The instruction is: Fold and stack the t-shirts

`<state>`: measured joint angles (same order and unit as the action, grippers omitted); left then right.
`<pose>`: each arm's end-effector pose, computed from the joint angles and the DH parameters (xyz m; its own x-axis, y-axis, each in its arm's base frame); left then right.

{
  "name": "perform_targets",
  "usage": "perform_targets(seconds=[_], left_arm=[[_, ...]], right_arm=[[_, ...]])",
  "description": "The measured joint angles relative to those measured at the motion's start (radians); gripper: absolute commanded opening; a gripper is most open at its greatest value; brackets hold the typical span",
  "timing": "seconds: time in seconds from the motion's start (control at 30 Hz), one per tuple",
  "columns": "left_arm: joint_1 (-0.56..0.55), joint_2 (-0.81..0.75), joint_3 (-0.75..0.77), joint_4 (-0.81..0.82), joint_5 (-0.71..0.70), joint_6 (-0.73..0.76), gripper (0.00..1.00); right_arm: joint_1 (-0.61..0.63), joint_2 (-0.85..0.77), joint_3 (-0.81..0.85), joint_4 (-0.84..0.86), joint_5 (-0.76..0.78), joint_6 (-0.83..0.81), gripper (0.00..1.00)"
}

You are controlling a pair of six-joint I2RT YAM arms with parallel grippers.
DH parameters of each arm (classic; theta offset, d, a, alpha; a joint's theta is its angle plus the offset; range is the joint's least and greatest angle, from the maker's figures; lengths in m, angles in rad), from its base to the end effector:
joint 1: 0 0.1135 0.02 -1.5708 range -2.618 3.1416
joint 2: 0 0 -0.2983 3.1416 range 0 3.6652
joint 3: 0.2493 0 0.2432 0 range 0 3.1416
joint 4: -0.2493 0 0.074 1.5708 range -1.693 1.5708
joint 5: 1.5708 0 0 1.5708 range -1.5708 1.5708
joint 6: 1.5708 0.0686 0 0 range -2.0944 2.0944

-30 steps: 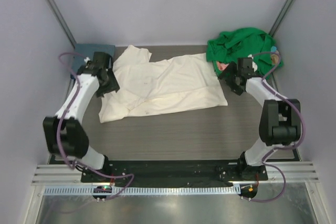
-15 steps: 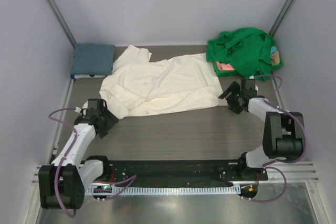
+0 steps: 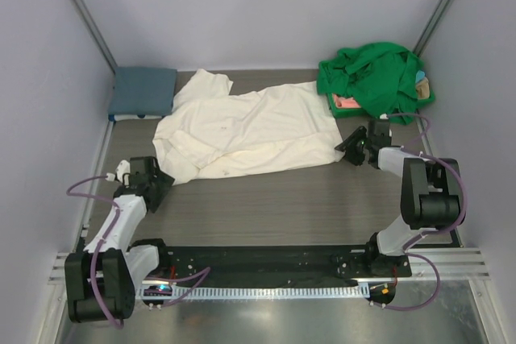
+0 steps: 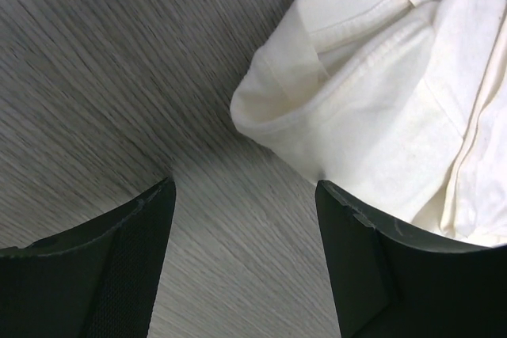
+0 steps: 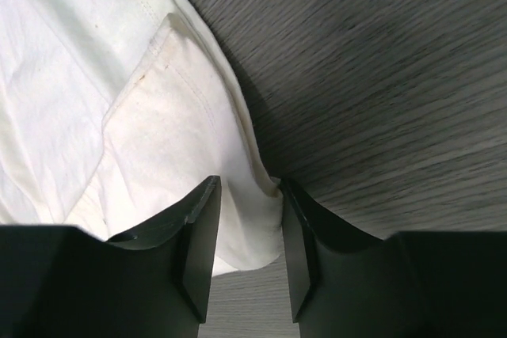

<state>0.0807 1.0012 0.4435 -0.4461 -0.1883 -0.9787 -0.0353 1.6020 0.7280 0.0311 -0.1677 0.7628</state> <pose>0.1652 0.0262 0.1716 -0.3204 -0.8437 -0.4308 -0.7978 0.4855 -0.3576 0.3210 0.0001 0.1637 -0.5920 0.7026 -0.3948 0.4605 0.6969 0.5498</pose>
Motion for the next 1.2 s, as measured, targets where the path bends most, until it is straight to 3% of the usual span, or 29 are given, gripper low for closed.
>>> perform_targets(seconds=[0.2,0.33,0.43,0.47,0.57,0.83,1.0,1.1,1.2], left_arm=[[0.032,0.046,-0.012,0.107,-0.013,-0.014,0.71],[0.059,0.080,-0.011,0.169,-0.014,-0.022,0.67],[0.074,0.120,-0.004,0.212,-0.017,-0.034,0.52],[0.079,0.137,0.002,0.223,-0.017,-0.037,0.29],[0.089,0.207,0.019,0.264,-0.001,-0.036,0.03],[0.106,0.252,0.226,0.208,0.047,-0.011,0.00],[0.202,0.173,0.425,0.121,0.135,0.009,0.00],[0.229,0.070,0.445,0.074,0.178,0.020,0.00],[0.230,-0.049,0.370,0.043,0.201,0.022,0.00]], right_arm=[[-0.001,0.018,0.000,0.010,-0.010,0.000,0.25],[-0.002,0.031,0.000,0.018,-0.015,0.001,0.01],[-0.002,0.035,0.000,0.025,-0.018,0.001,0.01],[-0.002,0.035,0.000,0.026,-0.019,0.001,0.01],[-0.002,0.035,0.000,0.027,-0.019,0.002,0.01],[-0.003,0.055,0.095,-0.096,-0.019,0.003,0.01],[-0.051,-0.014,0.233,-0.209,-0.045,0.000,0.01],[-0.105,-0.139,0.229,-0.237,-0.074,0.000,0.01],[-0.127,-0.239,0.174,-0.235,-0.087,-0.009,0.01]])
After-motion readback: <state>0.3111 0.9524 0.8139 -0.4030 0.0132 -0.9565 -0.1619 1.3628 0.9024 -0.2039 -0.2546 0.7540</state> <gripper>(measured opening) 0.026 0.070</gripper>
